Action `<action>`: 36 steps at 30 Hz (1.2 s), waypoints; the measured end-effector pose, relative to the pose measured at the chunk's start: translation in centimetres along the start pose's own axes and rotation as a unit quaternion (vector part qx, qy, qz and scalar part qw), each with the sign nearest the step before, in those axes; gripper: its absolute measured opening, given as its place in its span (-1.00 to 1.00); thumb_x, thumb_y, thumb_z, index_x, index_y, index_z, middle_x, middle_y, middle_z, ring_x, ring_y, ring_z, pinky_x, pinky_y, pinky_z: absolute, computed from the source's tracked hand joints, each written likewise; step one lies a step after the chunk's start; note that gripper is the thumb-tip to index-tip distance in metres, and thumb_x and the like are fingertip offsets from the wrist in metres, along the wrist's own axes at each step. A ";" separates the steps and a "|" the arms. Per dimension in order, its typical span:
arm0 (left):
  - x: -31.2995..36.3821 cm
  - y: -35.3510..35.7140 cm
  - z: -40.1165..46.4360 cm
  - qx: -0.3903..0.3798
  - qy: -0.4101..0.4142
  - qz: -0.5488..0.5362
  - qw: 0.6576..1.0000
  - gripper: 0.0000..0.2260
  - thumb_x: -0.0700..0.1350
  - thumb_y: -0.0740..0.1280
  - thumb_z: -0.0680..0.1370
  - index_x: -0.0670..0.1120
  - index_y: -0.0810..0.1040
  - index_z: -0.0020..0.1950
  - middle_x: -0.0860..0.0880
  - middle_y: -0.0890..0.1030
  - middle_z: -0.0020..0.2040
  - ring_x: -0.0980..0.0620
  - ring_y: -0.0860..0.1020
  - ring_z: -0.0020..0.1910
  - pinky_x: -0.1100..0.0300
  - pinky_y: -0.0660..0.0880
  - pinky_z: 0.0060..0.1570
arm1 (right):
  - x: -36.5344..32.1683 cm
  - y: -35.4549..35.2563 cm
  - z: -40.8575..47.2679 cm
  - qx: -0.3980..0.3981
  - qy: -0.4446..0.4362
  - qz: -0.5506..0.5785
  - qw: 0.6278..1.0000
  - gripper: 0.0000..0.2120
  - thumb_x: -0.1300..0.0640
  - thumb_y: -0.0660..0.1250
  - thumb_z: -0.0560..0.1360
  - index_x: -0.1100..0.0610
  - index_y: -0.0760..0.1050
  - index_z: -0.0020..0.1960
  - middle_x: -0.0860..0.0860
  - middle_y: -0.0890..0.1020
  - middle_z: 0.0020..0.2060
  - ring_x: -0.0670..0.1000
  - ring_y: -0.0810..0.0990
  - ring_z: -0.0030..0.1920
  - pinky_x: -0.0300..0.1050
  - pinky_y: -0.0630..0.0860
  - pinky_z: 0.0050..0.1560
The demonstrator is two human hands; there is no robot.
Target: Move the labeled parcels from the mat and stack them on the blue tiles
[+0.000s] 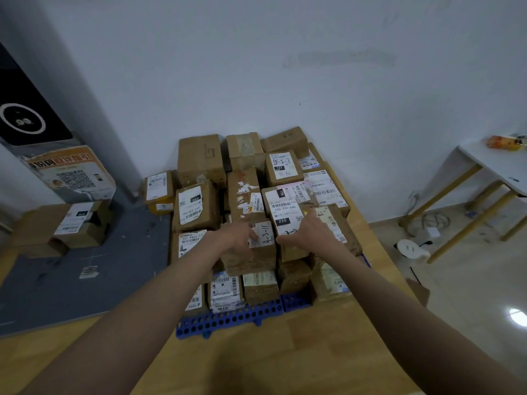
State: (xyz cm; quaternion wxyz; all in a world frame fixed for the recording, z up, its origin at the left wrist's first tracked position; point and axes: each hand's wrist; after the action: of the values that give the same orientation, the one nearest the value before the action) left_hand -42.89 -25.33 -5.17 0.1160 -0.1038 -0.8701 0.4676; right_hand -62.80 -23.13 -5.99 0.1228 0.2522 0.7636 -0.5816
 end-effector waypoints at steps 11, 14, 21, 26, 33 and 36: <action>0.2 0.2 -0.4 0.011 0.005 -0.030 0.999 -0.48 -0.03 0.42 0.50 0.09 0.40 0.45 0.00 0.33 0.49 -0.08 0.26 0.48 -0.12 0.13 0.43 | 0.5 1.8 0.0 0.011 0.006 -0.014 1.000 0.07 -0.32 0.51 0.26 0.24 0.08 0.46 0.14 0.49 0.28 0.18 0.49 0.28 0.07 0.51 0.11; 0.0 0.2 -0.6 0.013 0.005 -0.038 0.999 -0.50 -0.01 0.42 0.50 0.11 0.42 0.43 -0.01 0.33 0.49 -0.08 0.27 0.48 -0.15 0.10 0.44 | 0.2 1.9 -0.4 0.009 0.012 -0.009 1.000 0.06 -0.31 0.52 0.26 0.23 0.08 0.45 0.17 0.45 0.30 0.19 0.46 0.31 0.08 0.49 0.17; -1.9 -0.2 -1.5 0.036 0.011 -0.129 0.991 -0.47 0.01 0.41 0.51 0.04 0.38 0.47 -0.03 0.31 0.50 -0.05 0.29 0.46 0.05 0.32 0.37 | -2.0 -0.2 -0.6 0.002 0.013 -0.060 0.998 0.19 -0.46 0.32 0.35 0.31 -0.15 0.55 0.24 0.09 0.53 0.23 0.27 0.47 0.13 0.39 0.31; -5.2 -1.7 -3.9 0.135 -0.002 -0.185 0.974 -0.57 -0.05 0.42 0.52 -0.01 0.48 0.38 -0.04 0.51 0.33 -0.02 0.50 0.26 0.06 0.49 0.22 | -6.2 -2.2 -0.4 0.021 -0.070 -0.164 0.984 -0.05 -0.33 0.32 0.45 0.31 0.05 0.50 0.26 0.16 0.48 0.23 0.34 0.41 0.11 0.39 0.30; -14.6 -2.6 -8.5 0.191 -0.069 -0.180 0.963 -0.67 0.03 0.39 0.52 -0.03 0.56 0.25 0.02 0.58 0.16 0.01 0.55 0.12 0.09 0.55 0.07 | -15.1 0.0 -0.2 -0.038 -0.189 -0.190 0.963 -0.29 0.01 0.39 0.52 0.16 0.11 0.52 0.21 0.28 0.41 0.25 0.44 0.30 0.12 0.46 0.17; -18.9 -1.5 -9.8 0.187 -0.110 -0.173 0.961 -0.79 0.02 0.42 0.48 -0.01 0.60 0.08 0.02 0.60 0.08 -0.02 0.58 0.09 0.01 0.56 0.06 | -18.5 2.5 -0.1 -0.059 -0.229 -0.200 0.951 -0.38 0.02 0.44 0.45 0.10 0.24 0.40 0.16 0.35 0.30 0.23 0.45 0.25 0.14 0.50 0.14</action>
State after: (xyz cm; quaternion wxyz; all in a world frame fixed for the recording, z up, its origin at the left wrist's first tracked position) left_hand -22.10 -23.83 -0.61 0.1161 0.1243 -0.7791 0.6034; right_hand -45.87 -27.05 0.92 0.1901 -0.0527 0.7825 -0.5905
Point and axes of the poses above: each hand's wrist, its own z-axis towards the middle knuckle, its own y-axis out of the palm, x = y × z
